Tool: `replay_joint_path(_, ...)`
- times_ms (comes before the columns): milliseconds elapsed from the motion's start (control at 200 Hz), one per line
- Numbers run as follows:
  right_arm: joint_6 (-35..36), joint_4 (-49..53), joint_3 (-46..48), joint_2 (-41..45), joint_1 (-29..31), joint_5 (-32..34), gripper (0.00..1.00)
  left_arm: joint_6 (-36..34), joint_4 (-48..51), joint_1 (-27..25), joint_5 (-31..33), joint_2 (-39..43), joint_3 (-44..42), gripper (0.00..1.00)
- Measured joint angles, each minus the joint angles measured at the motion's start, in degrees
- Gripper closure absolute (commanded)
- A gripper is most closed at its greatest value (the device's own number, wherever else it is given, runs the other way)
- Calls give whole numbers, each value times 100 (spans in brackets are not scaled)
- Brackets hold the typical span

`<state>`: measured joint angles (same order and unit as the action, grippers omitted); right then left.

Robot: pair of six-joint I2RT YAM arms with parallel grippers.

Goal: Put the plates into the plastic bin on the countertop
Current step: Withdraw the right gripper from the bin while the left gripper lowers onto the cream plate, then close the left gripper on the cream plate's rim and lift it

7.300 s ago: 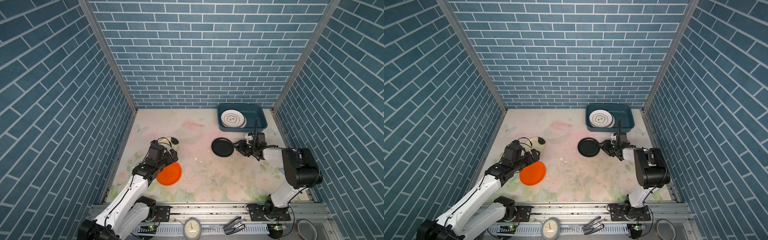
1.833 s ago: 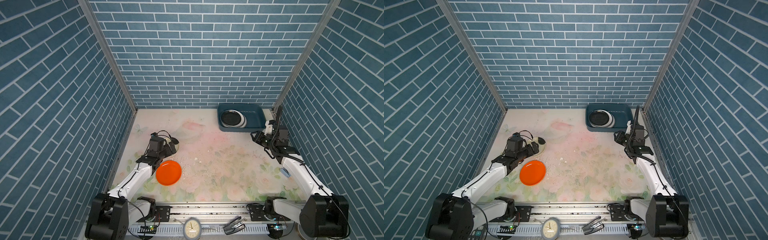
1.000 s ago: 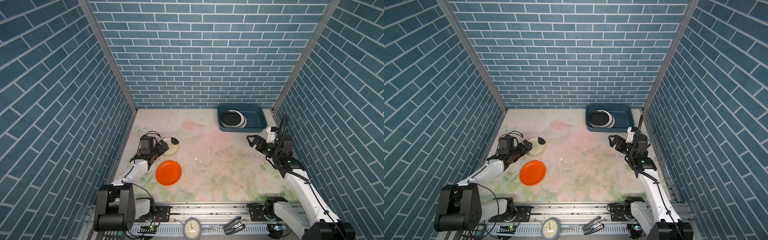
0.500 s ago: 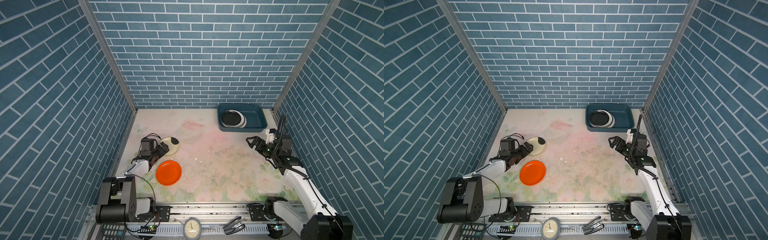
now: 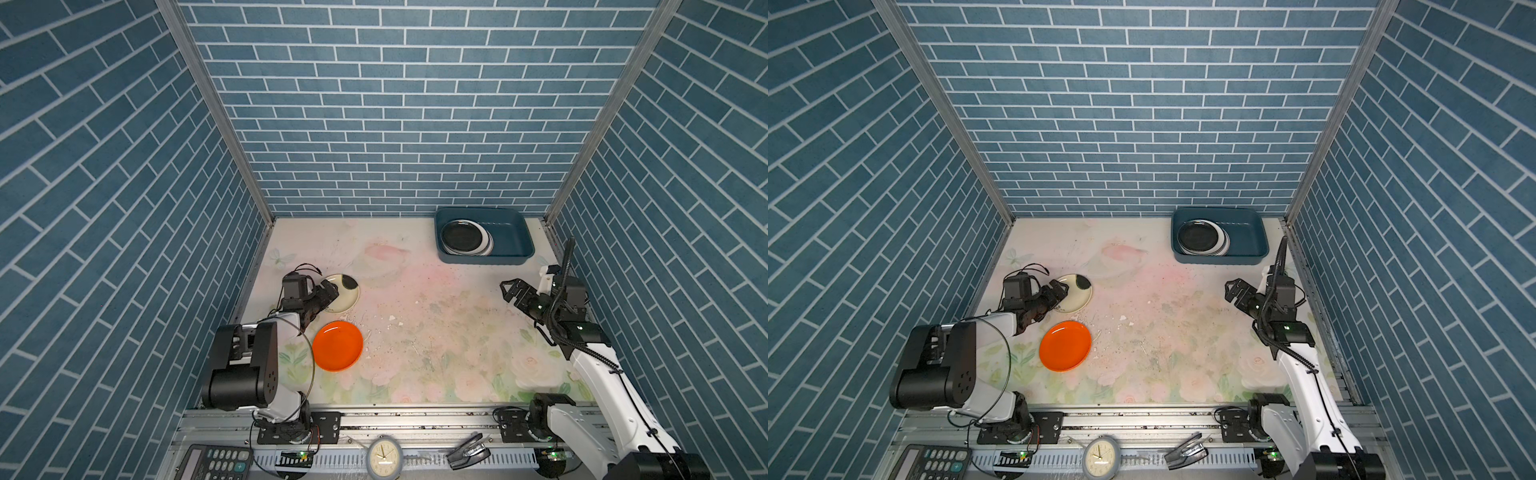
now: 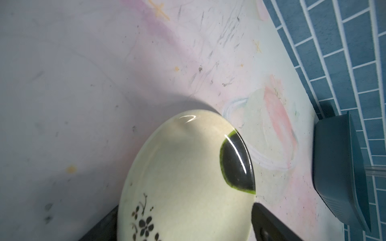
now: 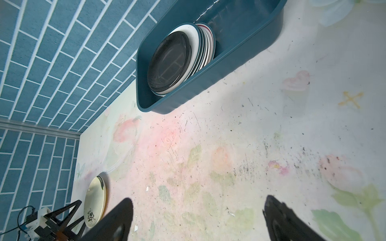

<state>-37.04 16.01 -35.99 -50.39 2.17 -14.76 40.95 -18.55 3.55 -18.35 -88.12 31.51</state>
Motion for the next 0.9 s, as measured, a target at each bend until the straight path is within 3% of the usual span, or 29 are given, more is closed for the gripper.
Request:
replay_joint_path(335,-7,28,192,26,0,-46,1,-9,-549,61,-304,-511,35,56)
replay_joint_path(455,-26,24,192,-63,0,-87,1,-74,-396,59,-352,-522,28,80)
replay_joint_path(665,-219,24,192,-291,-26,-96,1,-129,-188,61,-385,-546,59,88)
replay_joint_path(740,-240,35,192,-411,-37,-107,1,-120,-173,61,-407,-577,87,96)
replay_joint_path(900,-319,136,192,-494,-55,-76,1,-63,-181,68,-535,-581,157,99)
